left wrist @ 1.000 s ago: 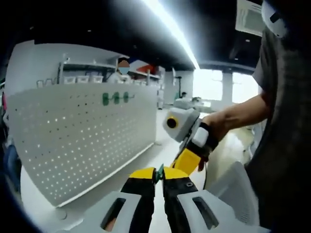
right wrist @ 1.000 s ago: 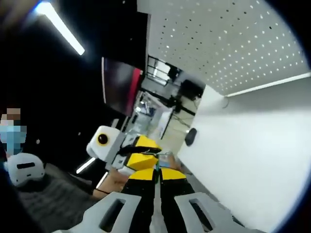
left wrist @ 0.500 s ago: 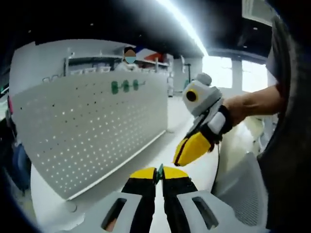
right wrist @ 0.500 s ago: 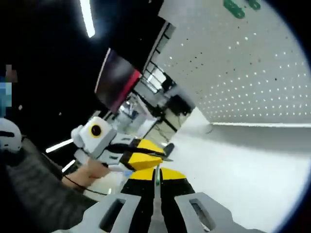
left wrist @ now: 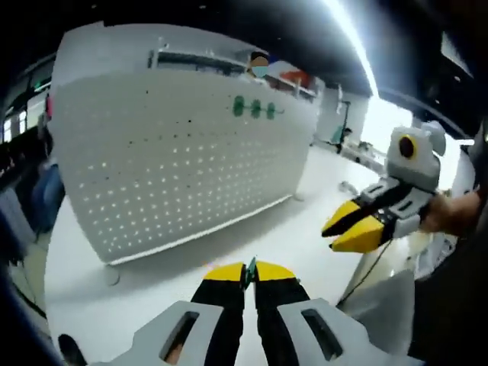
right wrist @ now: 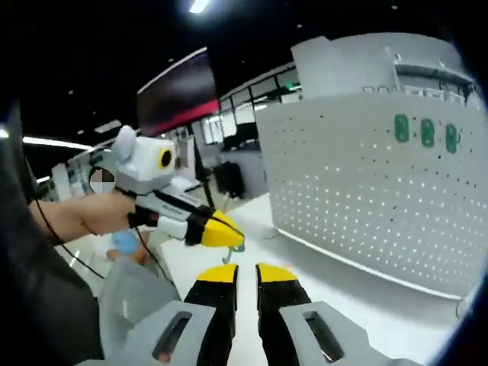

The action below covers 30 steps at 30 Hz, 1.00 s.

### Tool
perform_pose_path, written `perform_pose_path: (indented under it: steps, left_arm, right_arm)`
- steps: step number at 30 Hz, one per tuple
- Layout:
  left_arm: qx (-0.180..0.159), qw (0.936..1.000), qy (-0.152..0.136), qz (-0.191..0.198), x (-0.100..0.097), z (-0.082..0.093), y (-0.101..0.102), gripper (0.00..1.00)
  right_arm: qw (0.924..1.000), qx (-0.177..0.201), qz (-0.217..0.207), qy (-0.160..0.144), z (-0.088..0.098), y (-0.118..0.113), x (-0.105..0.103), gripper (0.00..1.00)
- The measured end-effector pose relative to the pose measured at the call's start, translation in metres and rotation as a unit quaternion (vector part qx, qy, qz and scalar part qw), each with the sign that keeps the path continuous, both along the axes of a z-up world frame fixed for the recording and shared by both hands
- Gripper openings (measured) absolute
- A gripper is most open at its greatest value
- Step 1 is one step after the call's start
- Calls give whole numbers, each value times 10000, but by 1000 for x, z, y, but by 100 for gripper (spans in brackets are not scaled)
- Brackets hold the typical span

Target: Insert the hook assembly into the mounting plate slot until the hook locks in place.

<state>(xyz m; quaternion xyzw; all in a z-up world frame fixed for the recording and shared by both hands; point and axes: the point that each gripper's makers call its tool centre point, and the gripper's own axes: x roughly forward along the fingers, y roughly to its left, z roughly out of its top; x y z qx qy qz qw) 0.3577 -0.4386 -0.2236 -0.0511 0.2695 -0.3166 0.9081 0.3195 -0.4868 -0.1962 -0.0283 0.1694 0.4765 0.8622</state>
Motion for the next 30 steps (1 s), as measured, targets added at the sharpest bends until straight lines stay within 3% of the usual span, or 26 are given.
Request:
perform_pose_path:
  steps: [6, 7, 12, 22, 30]
  left_arm:
    - [-185, 9996, 203, 39, -4, -4, -6, 3]
    - [-450, 9984, 344, 81, -6, -3, -10, 3]
    - [-1142, 9909, 659, 275, -7, 0, -15, 3]
    - [-1432, 9862, 764, 320, -12, 2, -27, 3]
    - [-1647, 9817, 888, 355, -14, 2, -29, 3]
  right_arm:
    - [9998, -135, 102, -134, -9, 15, -8, 9]
    - [9998, -120, 97, -91, -11, 16, -9, 9]
    - [9991, -296, 41, -295, -14, 17, -7, 9]
    - [9952, -569, -95, -791, -13, 18, 1, 8]
    - [9929, -696, -114, -956, -15, 18, 2, 7]
